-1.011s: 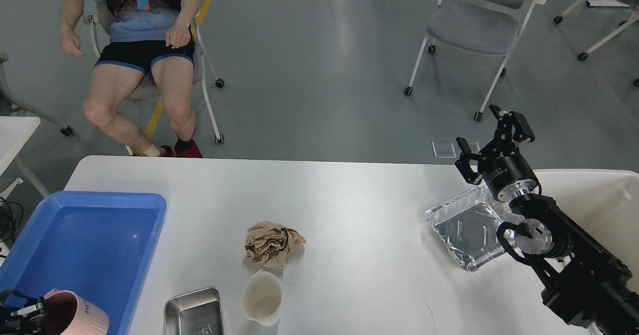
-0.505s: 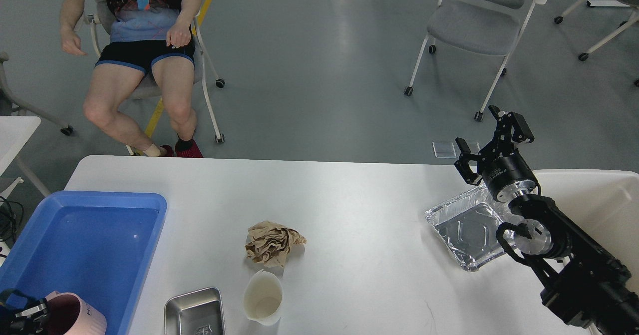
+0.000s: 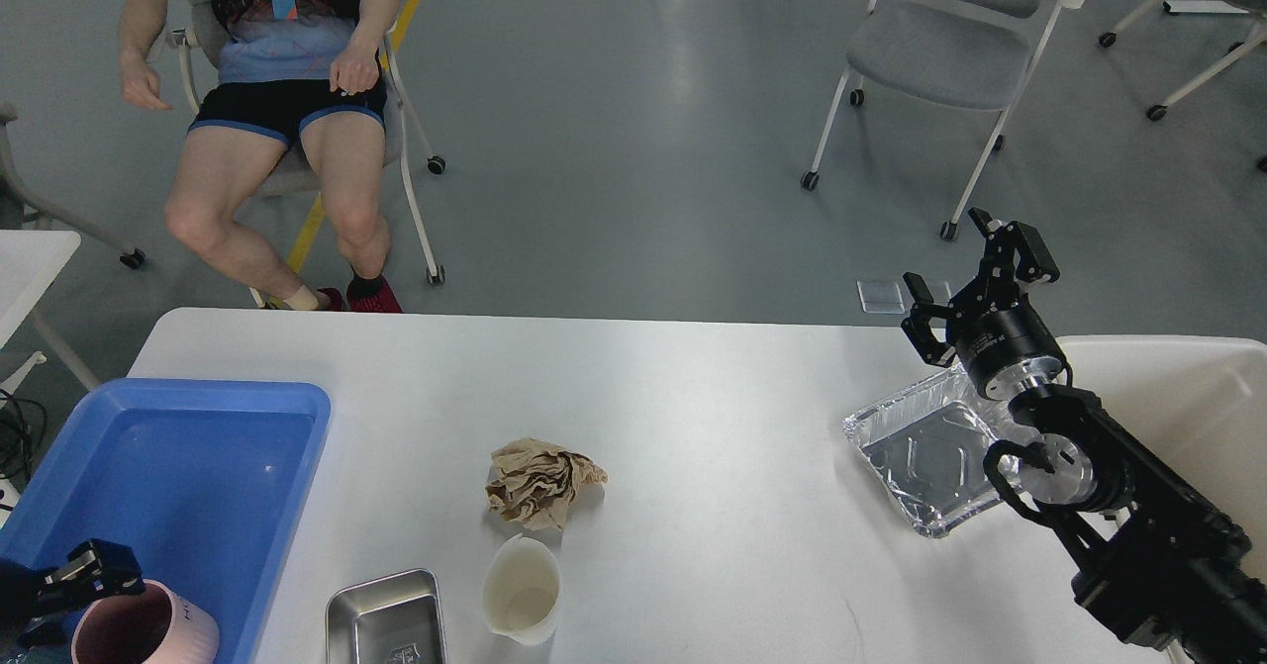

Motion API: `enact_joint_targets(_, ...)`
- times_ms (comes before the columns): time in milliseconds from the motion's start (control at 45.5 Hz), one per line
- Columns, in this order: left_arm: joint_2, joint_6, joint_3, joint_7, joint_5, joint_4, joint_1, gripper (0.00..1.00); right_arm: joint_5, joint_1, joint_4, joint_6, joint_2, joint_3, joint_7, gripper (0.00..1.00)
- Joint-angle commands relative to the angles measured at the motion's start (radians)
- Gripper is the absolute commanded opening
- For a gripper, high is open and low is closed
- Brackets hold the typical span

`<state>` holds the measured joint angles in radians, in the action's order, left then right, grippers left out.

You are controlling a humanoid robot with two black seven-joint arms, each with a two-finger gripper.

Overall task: Tidy desktop
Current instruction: 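Lift the pink cup with the left gripper and place it in the blue tray, then grasp the small metal box with the left gripper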

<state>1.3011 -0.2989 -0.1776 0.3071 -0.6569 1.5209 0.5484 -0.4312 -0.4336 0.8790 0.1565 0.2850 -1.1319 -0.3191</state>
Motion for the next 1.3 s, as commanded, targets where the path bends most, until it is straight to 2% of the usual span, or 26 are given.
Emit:
enact_joint_targets(0, 0.085, -0.146, -0.115, -0.045, 0.033, 0.019, 0.03, 0.87, -0.003, -0.002, 0.002, 0.0, -0.012, 0.001, 0.0, 1.0)
enact_joint_targets(88, 0.132, -0.226, -0.226, -0.045, 0.034, 0.021, 0.083, 0.87, -0.004, -0.005, 0.002, 0.0, -0.023, 0.001, 0.0, 1.0)
enact_joint_targets(198, 0.164, -0.266, -0.315, -0.043, 0.034, 0.024, 0.131, 0.87, -0.004, -0.007, 0.002, -0.002, -0.024, 0.001, 0.0, 1.0)
enact_joint_targets(308, 0.207, -0.313, -0.332, -0.043, 0.034, 0.053, 0.156, 0.87, -0.004, -0.007, 0.003, -0.002, -0.024, 0.001, 0.0, 1.0)
enact_joint_targets(505, 0.25, -0.318, -0.327, -0.043, 0.033, 0.111, 0.157, 0.87, -0.006, -0.007, 0.002, -0.002, -0.043, 0.001, 0.0, 1.0)
enact_joint_targets(637, 0.193, -0.28, -0.324, -0.031, 0.03, 0.111, 0.145, 0.87, -0.006, -0.001, 0.002, -0.002, -0.05, 0.001, -0.002, 1.0)
enact_joint_targets(791, -0.029, -0.166, -0.292, -0.013, 0.011, 0.105, 0.131, 0.87, -0.006, 0.001, 0.005, -0.002, -0.05, 0.001, -0.002, 1.0)
enact_joint_targets(945, -0.215, -0.085, -0.201, 0.102, -0.015, 0.102, 0.13, 0.87, -0.006, 0.004, 0.008, -0.002, -0.058, 0.001, -0.002, 1.0)
enact_joint_targets(989, -0.259, -0.059, -0.159, 0.124, -0.018, 0.101, 0.128, 0.87, -0.006, 0.004, 0.006, -0.002, -0.063, 0.001, 0.0, 1.0)
enact_joint_targets(1143, -0.302, 0.032, 0.03, 0.132, -0.062, 0.087, 0.122, 0.87, -0.008, 0.004, 0.003, -0.002, -0.06, 0.001, 0.0, 1.0)
enact_joint_targets(1275, -0.312, 0.067, 0.13, 0.132, -0.066, 0.084, 0.114, 0.86, -0.008, 0.003, -0.002, -0.002, -0.058, 0.001, 0.0, 1.0)
